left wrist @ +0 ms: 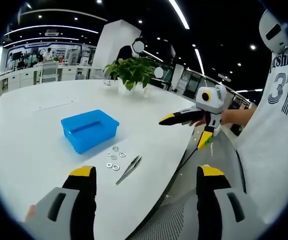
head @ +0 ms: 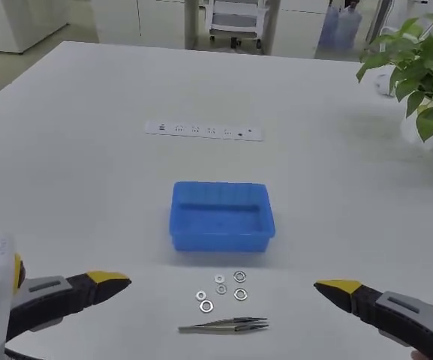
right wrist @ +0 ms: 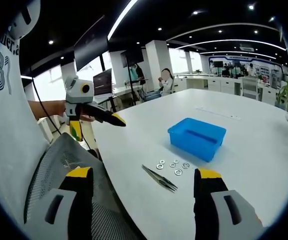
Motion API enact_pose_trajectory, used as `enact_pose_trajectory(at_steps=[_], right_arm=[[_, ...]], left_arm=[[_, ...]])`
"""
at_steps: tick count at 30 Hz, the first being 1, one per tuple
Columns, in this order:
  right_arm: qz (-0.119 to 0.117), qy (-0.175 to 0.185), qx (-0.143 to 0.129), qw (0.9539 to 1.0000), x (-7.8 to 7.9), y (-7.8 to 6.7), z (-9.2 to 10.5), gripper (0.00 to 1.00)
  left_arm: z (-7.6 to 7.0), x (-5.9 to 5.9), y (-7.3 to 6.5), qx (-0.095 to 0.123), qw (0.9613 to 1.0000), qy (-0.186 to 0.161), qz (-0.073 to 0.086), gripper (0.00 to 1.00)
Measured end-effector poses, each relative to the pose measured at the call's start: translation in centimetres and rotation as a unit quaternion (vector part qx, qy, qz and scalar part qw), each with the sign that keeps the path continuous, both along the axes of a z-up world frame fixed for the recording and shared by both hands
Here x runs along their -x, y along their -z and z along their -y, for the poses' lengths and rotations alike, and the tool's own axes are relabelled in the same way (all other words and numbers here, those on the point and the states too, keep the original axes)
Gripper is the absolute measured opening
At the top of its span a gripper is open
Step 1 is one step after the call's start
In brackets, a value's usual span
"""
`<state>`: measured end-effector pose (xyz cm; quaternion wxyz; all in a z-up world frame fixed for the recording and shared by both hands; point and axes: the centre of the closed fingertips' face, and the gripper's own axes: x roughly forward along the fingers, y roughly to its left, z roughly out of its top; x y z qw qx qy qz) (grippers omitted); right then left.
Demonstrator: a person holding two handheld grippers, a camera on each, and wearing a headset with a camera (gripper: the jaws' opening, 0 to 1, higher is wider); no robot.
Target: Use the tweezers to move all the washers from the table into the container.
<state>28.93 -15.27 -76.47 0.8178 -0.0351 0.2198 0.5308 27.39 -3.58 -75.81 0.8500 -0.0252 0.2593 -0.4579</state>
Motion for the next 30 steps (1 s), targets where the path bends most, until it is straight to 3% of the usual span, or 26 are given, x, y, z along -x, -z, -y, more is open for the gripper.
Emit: enact_pose_trajectory(at_steps=[6, 11, 14, 22, 27, 30], right_arm=[[0.009, 0.006, 0.01, 0.9999, -0.5, 0.3, 0.3, 0.8], [0.011, 0.008, 0.013, 0.9998, -1.0, 0.4, 0.4, 0.77], [0.008, 0.004, 0.021, 0.9997, -1.3, 0.9, 0.5, 0.76], [0.003, -0.03, 0.061, 0.9977, -1.7, 3.1, 0.1, 0.69], [0.002, -0.055, 0.084, 0.995, -2.4, 4.4, -0.7, 0.68], [0.004, -0.076, 0.101, 0.992, -3.0, 5.4, -1.4, 0.6]], left_arm=[[0.1, -0.5, 0.9, -0.028, 0.9995, 0.011, 0.01, 0.8], [0.4, -1.5, 0.5, -0.023, 0.9993, 0.016, 0.025, 0.75], [0.4, -1.9, 1.0, -0.039, 0.9982, 0.028, 0.035, 0.72], [0.7, -1.9, 3.9, -0.082, 0.9942, 0.067, 0.017, 0.65], [1.1, -2.7, 5.0, -0.082, 0.9946, 0.063, 0.01, 0.66], [1.5, -3.0, 6.5, -0.101, 0.9917, 0.08, 0.002, 0.64]])
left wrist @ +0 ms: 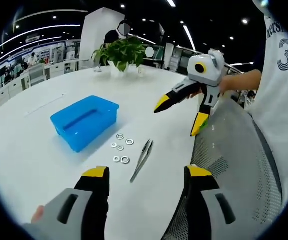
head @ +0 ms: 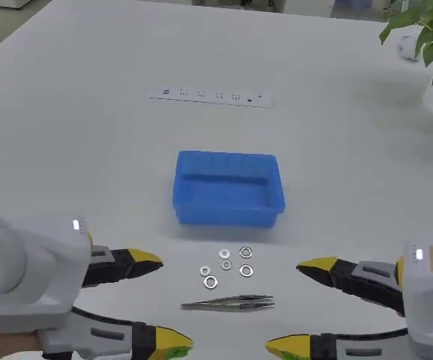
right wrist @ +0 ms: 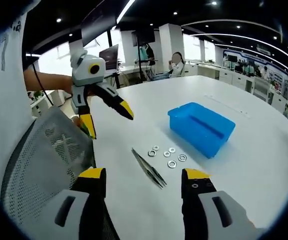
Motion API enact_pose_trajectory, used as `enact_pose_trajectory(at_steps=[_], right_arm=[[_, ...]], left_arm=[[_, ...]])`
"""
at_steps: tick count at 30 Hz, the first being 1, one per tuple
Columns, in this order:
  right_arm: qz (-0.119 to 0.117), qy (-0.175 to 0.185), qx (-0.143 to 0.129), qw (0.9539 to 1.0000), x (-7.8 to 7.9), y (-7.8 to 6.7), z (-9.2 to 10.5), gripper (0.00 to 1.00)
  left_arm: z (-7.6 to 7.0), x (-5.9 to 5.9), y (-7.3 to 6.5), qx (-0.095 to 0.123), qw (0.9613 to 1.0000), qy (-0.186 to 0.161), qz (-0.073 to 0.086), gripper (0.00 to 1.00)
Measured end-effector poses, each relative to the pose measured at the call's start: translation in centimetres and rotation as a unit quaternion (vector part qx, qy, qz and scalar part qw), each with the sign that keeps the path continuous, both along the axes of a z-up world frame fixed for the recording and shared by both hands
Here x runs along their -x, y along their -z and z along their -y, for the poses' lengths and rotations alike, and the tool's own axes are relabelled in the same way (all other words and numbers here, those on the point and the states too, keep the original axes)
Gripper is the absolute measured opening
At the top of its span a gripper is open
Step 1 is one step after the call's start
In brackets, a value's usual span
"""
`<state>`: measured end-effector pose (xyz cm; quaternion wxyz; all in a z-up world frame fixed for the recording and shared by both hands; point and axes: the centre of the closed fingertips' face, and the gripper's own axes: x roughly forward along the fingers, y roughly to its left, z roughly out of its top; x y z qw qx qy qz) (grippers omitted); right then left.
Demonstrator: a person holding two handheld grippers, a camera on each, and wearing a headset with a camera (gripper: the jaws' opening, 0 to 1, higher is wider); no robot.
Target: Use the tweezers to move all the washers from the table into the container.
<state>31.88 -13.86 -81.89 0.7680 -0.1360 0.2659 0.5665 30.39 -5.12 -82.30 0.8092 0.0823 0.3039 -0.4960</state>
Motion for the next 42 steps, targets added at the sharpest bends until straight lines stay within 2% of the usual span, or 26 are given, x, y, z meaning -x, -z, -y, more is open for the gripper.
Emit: enact_pose_trajectory(at_steps=[3, 5, 7, 9, 12, 14, 18, 19, 23, 26, 28, 30, 32, 33, 34, 36, 38, 40, 42], right_arm=[[-0.001, -0.022, 0.014, 0.9997, -0.3, 0.9, -0.6, 0.56], [-0.006, -0.042, 0.036, 0.9985, -0.4, 1.9, -0.9, 0.55], [-0.008, -0.065, 0.051, 0.9966, -0.4, 2.7, -1.4, 0.53], [-0.008, -0.08, 0.062, 0.9948, -0.6, 3.3, -1.8, 0.51], [-0.011, -0.107, 0.079, 0.9911, -0.7, 4.2, -2.3, 0.46], [-0.006, -0.122, 0.093, 0.9882, -0.8, 4.5, -2.4, 0.43], [-0.012, -0.143, 0.109, 0.9836, -0.8, 5.2, -2.7, 0.35], [-0.013, -0.151, 0.119, 0.9813, -0.8, 5.6, -2.6, 0.33], [-0.009, -0.165, 0.135, 0.977, -0.9, 6.2, -2.8, 0.32], [-0.008, -0.169, 0.136, 0.9761, -1.1, 6.2, -3.1, 0.29], [-0.014, -0.176, 0.138, 0.9745, -1.1, 6.3, -3.2, 0.27], [-0.017, -0.179, 0.143, 0.9733, -1.2, 6.5, -3.3, 0.26], [-0.017, -0.187, 0.151, 0.9704, -1.2, 6.7, -3.1, 0.23], [-0.017, -0.194, 0.156, 0.9684, -1.1, 6.8, -3.0, 0.22], [-0.015, -0.199, 0.159, 0.9669, -1.1, 6.9, -3.0, 0.21], [-0.011, -0.205, 0.164, 0.9649, -1.1, 7.0, -3.0, 0.18], [-0.003, -0.211, 0.173, 0.9621, -1.1, 7.3, -2.9, 0.17], [-0.003, -0.21, 0.17, 0.9629, -1.2, 7.1, -2.9, 0.15], [0.005, -0.214, 0.174, 0.9612, -1.4, 7.2, -2.9, 0.13]], left_arm=[[0.5, -0.1, 1.5, -0.021, 0.9993, 0.027, -0.01, 0.61], [0.8, -0.3, 2.3, -0.025, 0.9989, 0.037, -0.013, 0.58], [0.9, 0.0, 3.2, -0.034, 0.9975, 0.051, -0.035, 0.54], [0.9, -0.2, 3.7, -0.04, 0.9972, 0.052, -0.035, 0.52], [0.6, -0.3, 4.6, -0.061, 0.9952, 0.066, -0.037, 0.51], [0.4, -0.3, 4.8, -0.066, 0.9945, 0.071, -0.04, 0.48], [0.3, -0.3, 5.4, -0.08, 0.9924, 0.084, -0.039, 0.44], [0.3, -0.4, 5.6, -0.087, 0.9916, 0.089, -0.037, 0.44], [0.5, -0.6, 5.8, -0.093, 0.9904, 0.096, -0.033, 0.41], [0.6, -0.9, 5.9, -0.1, 0.9893, 0.103, -0.027, 0.34], [0.8, -1.0, 5.8, -0.094, 0.9897, 0.104, -0.028, 0.27], [0.9, -1.3, 5.9, -0.098, 0.9894, 0.104, -0.023, 0.27], [0.8, -1.5, 6.2, -0.109, 0.9875, 0.111, -0.022, 0.27], [1.0, -1.6, 6.0, -0.109, 0.9867, 0.12, -0.01, 0.25], [0.9, -1.6, 6.1, -0.114, 0.9866, 0.115, -0.016, 0.25], [1.2, -1.6, 6.1, -0.115, 0.9858, 0.122, -0.014, 0.23], [1.2, -1.6, 6.2, -0.125, 0.9831, 0.134, -0.005, 0.18], [1.3, -1.5, 6.3, -0.13, 0.981, 0.144, 0.002, 0.14], [1.3, -1.5, 6.3, -0.139, 0.9776, 0.158, 0.012, 0.11]])
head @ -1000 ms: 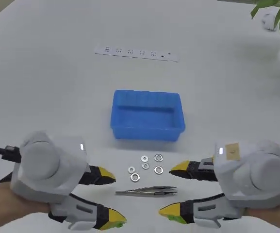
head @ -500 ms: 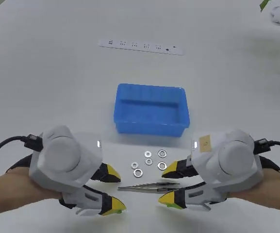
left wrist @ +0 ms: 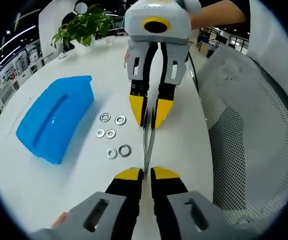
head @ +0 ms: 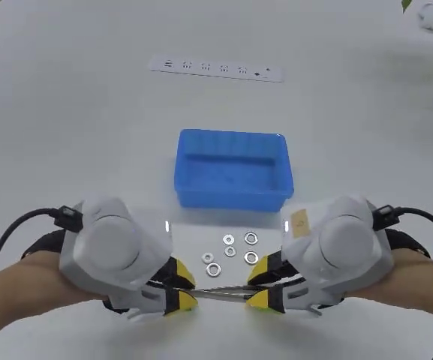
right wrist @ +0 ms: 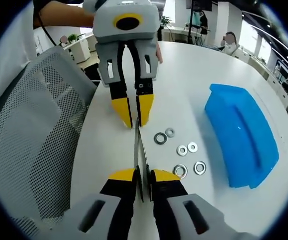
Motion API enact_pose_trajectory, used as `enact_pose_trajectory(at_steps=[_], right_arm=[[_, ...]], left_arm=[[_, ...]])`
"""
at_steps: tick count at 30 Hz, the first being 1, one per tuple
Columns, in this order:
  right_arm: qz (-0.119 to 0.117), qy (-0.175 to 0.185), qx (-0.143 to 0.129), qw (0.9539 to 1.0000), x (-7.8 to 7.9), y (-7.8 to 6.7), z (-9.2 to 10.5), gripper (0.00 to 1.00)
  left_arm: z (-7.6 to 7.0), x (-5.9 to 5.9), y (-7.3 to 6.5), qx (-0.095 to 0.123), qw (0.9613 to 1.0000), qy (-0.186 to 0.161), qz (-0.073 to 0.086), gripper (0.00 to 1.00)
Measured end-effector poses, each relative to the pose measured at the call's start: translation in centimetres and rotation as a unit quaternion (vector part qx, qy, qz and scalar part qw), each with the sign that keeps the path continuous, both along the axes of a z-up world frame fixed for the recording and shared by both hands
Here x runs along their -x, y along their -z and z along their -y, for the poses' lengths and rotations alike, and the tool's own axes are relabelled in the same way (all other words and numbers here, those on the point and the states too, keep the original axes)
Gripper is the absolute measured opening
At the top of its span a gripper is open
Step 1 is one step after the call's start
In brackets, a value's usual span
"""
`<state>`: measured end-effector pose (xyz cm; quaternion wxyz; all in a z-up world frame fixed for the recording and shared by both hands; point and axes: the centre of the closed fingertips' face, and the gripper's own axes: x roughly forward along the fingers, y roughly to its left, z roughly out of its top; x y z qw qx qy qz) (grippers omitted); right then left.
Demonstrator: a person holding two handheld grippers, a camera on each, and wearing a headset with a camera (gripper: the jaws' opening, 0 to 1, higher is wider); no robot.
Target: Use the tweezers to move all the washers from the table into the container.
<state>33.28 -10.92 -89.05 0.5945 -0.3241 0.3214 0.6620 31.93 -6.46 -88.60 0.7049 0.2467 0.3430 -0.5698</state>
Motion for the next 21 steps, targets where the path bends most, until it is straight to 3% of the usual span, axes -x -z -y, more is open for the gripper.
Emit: enact_pose_trajectory(at_steps=[4, 9, 11, 19, 21], right_arm=[[0.01, -0.008, 0.001, 0.9999, 0.03, 0.05, 0.02, 0.12], [0.026, -0.011, -0.002, 0.9996, -0.12, 0.07, -0.01, 0.09], [0.028, -0.013, -0.003, 0.9995, -0.1, 0.06, -0.04, 0.08], [0.036, -0.003, -0.024, 0.9991, 0.39, 0.03, -0.25, 0.07], [0.028, 0.008, -0.032, 0.9991, 0.68, -0.01, -0.3, 0.07]], left_arm=[[0.43, -0.26, 0.03, 0.0, 0.9998, 0.013, 0.017, 0.06], [0.48, -0.46, -0.01, 0.004, 0.9997, 0.015, 0.019, 0.06], [0.4, -0.66, 0.0, 0.001, 0.9994, 0.014, 0.031, 0.06], [0.13, -0.49, -0.22, -0.008, 0.9996, 0.023, 0.015, 0.06], [0.02, -0.31, -0.62, -0.009, 0.9994, 0.029, 0.016, 0.06]])
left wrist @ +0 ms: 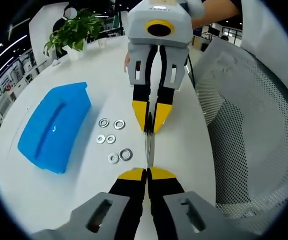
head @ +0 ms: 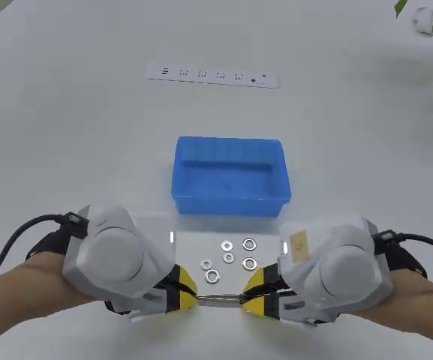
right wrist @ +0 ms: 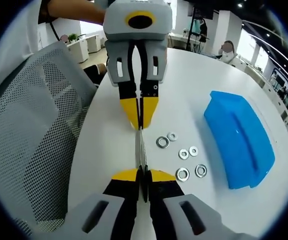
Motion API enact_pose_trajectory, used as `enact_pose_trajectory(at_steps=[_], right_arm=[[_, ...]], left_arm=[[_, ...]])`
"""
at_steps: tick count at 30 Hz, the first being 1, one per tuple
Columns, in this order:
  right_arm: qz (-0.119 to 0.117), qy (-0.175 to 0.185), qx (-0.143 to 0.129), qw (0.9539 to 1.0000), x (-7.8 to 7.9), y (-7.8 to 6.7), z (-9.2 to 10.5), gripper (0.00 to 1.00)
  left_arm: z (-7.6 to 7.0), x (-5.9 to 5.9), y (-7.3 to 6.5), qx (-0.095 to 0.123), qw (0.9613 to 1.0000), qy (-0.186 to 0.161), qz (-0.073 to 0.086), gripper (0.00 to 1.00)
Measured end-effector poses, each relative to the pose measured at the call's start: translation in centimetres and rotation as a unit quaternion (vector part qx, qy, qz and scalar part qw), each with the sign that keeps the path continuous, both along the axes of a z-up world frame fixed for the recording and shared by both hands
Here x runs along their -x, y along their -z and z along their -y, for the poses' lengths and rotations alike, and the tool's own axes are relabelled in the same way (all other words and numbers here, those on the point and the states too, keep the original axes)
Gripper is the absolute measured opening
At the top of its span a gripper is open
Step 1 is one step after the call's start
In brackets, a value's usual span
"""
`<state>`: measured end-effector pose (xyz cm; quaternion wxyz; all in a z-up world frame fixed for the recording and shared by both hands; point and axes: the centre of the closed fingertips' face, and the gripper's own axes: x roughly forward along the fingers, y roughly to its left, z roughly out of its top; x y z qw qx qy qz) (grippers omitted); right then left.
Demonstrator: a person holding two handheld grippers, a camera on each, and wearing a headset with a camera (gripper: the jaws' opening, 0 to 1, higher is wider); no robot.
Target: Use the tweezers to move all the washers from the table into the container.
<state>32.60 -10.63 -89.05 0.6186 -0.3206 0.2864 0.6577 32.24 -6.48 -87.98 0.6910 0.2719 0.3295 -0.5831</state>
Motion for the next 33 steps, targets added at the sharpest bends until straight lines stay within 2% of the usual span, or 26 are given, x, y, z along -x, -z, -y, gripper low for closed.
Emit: enact_pose_trajectory(at_steps=[7, 8, 12, 17, 20, 22, 24, 25, 28, 33], right_arm=[[0.0, 0.013, -0.028, 0.9995, 0.6, -0.7, -0.6, 0.07], [0.005, 0.015, -0.035, 0.9993, 0.5, -0.9, -0.7, 0.07], [0.011, 0.018, -0.057, 0.9982, 0.4, -1.8, -1.1, 0.07], [0.02, 0.027, -0.089, 0.9955, 0.1, -2.6, -1.7, 0.07], [0.017, 0.04, -0.106, 0.9934, -0.1, -2.7, -1.8, 0.07], [0.016, 0.047, -0.115, 0.9921, -0.1, -2.8, -1.9, 0.07], [0.017, 0.055, -0.127, 0.9902, -0.2, -2.9, -2.0, 0.07], [0.011, 0.063, -0.134, 0.9889, -0.3, -3.0, -1.9, 0.07], [0.007, 0.067, -0.141, 0.9877, -0.4, -3.1, -1.6, 0.07], [0.015, 0.062, -0.142, 0.9878, -0.4, -3.3, -0.9, 0.07]], left_arm=[[-0.5, 0.4, -1.4, -0.003, 0.9999, 0.016, 0.003, 0.06], [-0.5, 0.3, -1.9, -0.002, 0.9998, 0.02, 0.009, 0.06], [-0.5, 0.2, -4.1, 0.018, 0.9994, 0.024, 0.015, 0.06], [-0.3, 0.0, -5.9, 0.025, 0.9988, 0.032, 0.028, 0.06], [0.6, 0.0, -7.3, 0.045, 0.9977, 0.034, 0.037, 0.05], [1.4, 0.1, -8.0, 0.057, 0.9971, 0.036, 0.036, 0.05], [2.0, 0.1, -8.3, 0.055, 0.9965, 0.045, 0.045, 0.05], [2.2, 0.2, -8.4, 0.057, 0.9962, 0.047, 0.046, 0.05], [3.2, 0.0, -8.9, 0.071, 0.9952, 0.048, 0.047, 0.05], [5.2, -0.2, -9.5, 0.096, 0.9927, 0.05, 0.052, 0.05]])
